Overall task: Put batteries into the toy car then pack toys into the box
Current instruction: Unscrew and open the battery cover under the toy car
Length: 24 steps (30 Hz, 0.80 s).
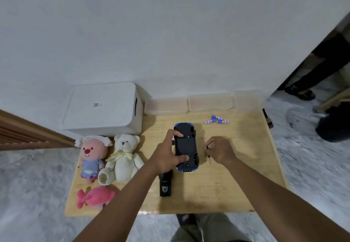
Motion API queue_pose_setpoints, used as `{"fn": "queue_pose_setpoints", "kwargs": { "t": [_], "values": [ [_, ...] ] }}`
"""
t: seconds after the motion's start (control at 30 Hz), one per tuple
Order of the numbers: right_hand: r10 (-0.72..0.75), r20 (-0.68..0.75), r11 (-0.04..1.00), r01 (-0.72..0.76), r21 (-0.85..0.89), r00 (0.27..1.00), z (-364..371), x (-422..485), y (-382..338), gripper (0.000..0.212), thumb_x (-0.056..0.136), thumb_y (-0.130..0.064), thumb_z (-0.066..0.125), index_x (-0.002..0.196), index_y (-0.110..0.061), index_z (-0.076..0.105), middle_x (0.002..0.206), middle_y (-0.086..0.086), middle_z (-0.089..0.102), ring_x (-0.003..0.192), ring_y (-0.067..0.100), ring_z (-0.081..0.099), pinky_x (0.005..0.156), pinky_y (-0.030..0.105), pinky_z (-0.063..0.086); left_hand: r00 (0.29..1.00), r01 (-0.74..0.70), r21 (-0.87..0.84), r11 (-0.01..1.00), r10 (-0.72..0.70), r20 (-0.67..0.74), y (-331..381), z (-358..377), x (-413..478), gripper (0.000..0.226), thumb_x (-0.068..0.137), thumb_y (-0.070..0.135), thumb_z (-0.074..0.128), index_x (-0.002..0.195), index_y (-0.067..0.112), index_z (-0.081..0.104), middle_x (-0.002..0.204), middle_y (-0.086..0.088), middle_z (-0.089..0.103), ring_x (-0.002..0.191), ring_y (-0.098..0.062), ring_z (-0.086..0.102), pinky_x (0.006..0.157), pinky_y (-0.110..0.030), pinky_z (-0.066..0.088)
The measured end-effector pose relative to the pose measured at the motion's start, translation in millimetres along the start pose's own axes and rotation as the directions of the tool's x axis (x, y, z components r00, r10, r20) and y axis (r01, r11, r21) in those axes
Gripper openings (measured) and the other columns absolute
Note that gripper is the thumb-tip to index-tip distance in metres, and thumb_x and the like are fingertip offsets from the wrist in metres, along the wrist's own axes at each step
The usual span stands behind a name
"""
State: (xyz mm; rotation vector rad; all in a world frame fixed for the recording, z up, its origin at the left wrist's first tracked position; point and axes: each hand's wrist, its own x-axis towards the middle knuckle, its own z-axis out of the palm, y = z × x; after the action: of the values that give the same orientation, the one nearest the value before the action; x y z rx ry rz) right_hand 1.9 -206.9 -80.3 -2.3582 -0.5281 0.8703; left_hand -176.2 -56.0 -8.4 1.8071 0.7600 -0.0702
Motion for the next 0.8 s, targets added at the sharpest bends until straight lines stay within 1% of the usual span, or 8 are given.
{"fn": "queue_pose_setpoints", "kwargs": {
  "t": [0.13, 0.23, 0.3, 0.43, 0.5, 0.57, 0.67, 0.8],
  "values": [
    [-0.001, 0.005, 1.0, 0.001, 0.015, 1.0, 0, 0, 3, 0.019, 0.076, -0.007, 0.082, 0.089, -0.015, 0.072, 0.074, -0.004, 0.062, 0.07, 0.015, 0.062, 0.055, 0.018, 0.042, 1.0, 0.011, -0.022, 1.0, -0.011, 0.007, -1, 0, 2, 0.066, 0.078, 0.011, 0.085, 0.114, 0.044, 0.04, 0.118, 0.004, 0.063, 0.115, -0.019, 0.062, 0.084, -0.045, 0.063],
    [0.011, 0.003, 0.998, -0.012, 0.058, 1.0, -3, -3, 0, 0.022, 0.075, -0.007, 0.081, 0.091, -0.018, 0.071, 0.075, -0.002, 0.064, 0.073, 0.017, 0.063, 0.057, 0.018, 0.043, 1.0, 0.006, -0.033, 0.999, -0.006, 0.01, 0, 1, 4, 0.066, 0.079, 0.011, 0.085, 0.115, 0.043, 0.04, 0.119, 0.002, 0.063, 0.116, -0.019, 0.062, 0.084, -0.045, 0.063],
    [0.003, -0.078, 0.992, 0.007, 0.124, 0.997, -8, -11, -9, 0.02, 0.079, -0.013, 0.078, 0.095, -0.022, 0.07, 0.077, -0.004, 0.066, 0.074, 0.014, 0.065, 0.061, 0.017, 0.046, 1.0, 0.006, -0.036, 0.999, -0.005, 0.023, 2, 1, 5, 0.065, 0.079, 0.011, 0.084, 0.116, 0.042, 0.04, 0.12, 0.001, 0.063, 0.115, -0.021, 0.063, 0.084, -0.046, 0.063],
    [-0.186, -0.3, 0.93, 0.267, 0.254, 0.935, -21, -38, -34, 0.019, 0.088, -0.017, 0.073, 0.102, -0.029, 0.071, 0.08, -0.008, 0.067, 0.071, 0.003, 0.065, 0.066, 0.013, 0.052, 0.999, 0.004, -0.031, 1.0, -0.002, 0.04, 6, 1, 8, 0.064, 0.08, 0.011, 0.083, 0.119, 0.039, 0.04, 0.121, 0.0, 0.061, 0.112, -0.023, 0.063, 0.082, -0.045, 0.063],
    [-0.336, -0.262, 0.894, 0.394, 0.214, 0.905, -26, -47, -40, 0.026, 0.086, -0.017, 0.075, 0.107, -0.032, 0.07, 0.084, -0.01, 0.066, 0.075, 0.007, 0.065, 0.069, 0.015, 0.053, 0.999, -0.005, -0.026, 1.0, 0.007, 0.042, 9, 2, 9, 0.064, 0.08, 0.009, 0.083, 0.121, 0.035, 0.04, 0.12, -0.001, 0.062, 0.114, -0.02, 0.062, 0.083, -0.046, 0.063],
    [-0.428, -0.14, 0.887, 0.445, 0.122, 0.893, -30, -49, -43, 0.035, 0.083, -0.027, 0.078, 0.114, -0.038, 0.067, 0.091, -0.013, 0.063, 0.08, 0.008, 0.063, 0.073, 0.018, 0.053, 0.999, -0.012, -0.022, 1.0, 0.013, 0.045, 11, 4, 11, 0.064, 0.08, 0.008, 0.083, 0.121, 0.033, 0.041, 0.118, -0.003, 0.064, 0.108, -0.022, 0.066, 0.082, -0.048, 0.062],
    [-0.432, -0.006, 0.902, 0.432, 0.011, 0.902, -37, -48, -46, 0.05, 0.082, -0.036, 0.079, 0.128, -0.042, 0.061, 0.099, -0.016, 0.058, 0.085, 0.004, 0.059, 0.079, 0.02, 0.051, 0.998, -0.022, -0.019, 1.0, 0.023, 0.055, 15, 6, 12, 0.063, 0.08, 0.009, 0.083, 0.12, 0.033, 0.041, 0.114, -0.002, 0.066, 0.106, -0.024, 0.067, 0.08, -0.051, 0.062],
    [-0.416, 0.024, 0.908, 0.417, -0.044, 0.909, -42, -49, -50, 0.056, 0.084, -0.037, 0.077, 0.135, -0.04, 0.056, 0.1, -0.011, 0.056, 0.082, 0.0, 0.056, 0.079, 0.019, 0.048, 0.997, -0.048, 0.002, 0.999, 0.048, 0.062, 21, 7, 13, 0.063, 0.08, 0.009, 0.083, 0.12, 0.032, 0.041, 0.114, -0.001, 0.066, 0.107, -0.024, 0.067, 0.081, -0.053, 0.061]
  ]
}}
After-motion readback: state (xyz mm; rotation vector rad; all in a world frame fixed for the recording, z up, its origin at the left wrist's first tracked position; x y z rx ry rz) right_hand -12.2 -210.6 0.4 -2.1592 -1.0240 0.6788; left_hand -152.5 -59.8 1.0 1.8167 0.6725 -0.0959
